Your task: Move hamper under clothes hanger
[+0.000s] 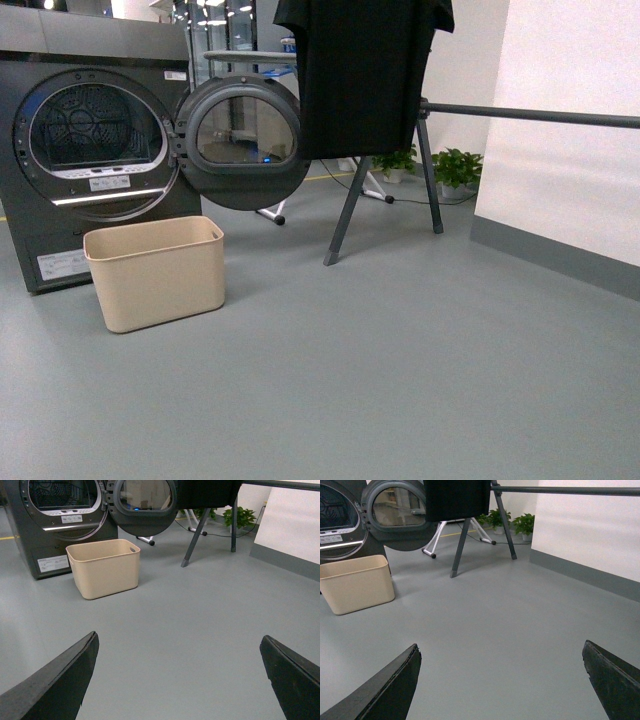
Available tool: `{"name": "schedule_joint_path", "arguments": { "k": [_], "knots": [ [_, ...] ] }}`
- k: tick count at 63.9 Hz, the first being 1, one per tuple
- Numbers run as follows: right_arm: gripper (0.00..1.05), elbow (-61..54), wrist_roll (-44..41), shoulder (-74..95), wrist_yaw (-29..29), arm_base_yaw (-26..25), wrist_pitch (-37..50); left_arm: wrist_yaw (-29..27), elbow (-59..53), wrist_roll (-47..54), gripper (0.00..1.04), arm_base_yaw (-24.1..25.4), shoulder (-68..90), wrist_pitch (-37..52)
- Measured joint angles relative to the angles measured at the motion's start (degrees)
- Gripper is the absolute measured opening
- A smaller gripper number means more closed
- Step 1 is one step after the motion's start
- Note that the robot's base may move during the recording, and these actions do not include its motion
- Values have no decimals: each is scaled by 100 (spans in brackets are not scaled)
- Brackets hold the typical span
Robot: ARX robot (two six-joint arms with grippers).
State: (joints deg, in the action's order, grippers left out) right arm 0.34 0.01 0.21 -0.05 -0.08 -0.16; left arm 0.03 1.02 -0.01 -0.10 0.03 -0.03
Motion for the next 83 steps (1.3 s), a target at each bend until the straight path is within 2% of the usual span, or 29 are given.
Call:
{"name": "schedule_joint_path", "arguments": {
  "k": [83],
  "knots": [
    [97, 0, 0, 0, 2, 0, -2, 0, 0, -2, 98, 0, 0, -4]
  ]
}}
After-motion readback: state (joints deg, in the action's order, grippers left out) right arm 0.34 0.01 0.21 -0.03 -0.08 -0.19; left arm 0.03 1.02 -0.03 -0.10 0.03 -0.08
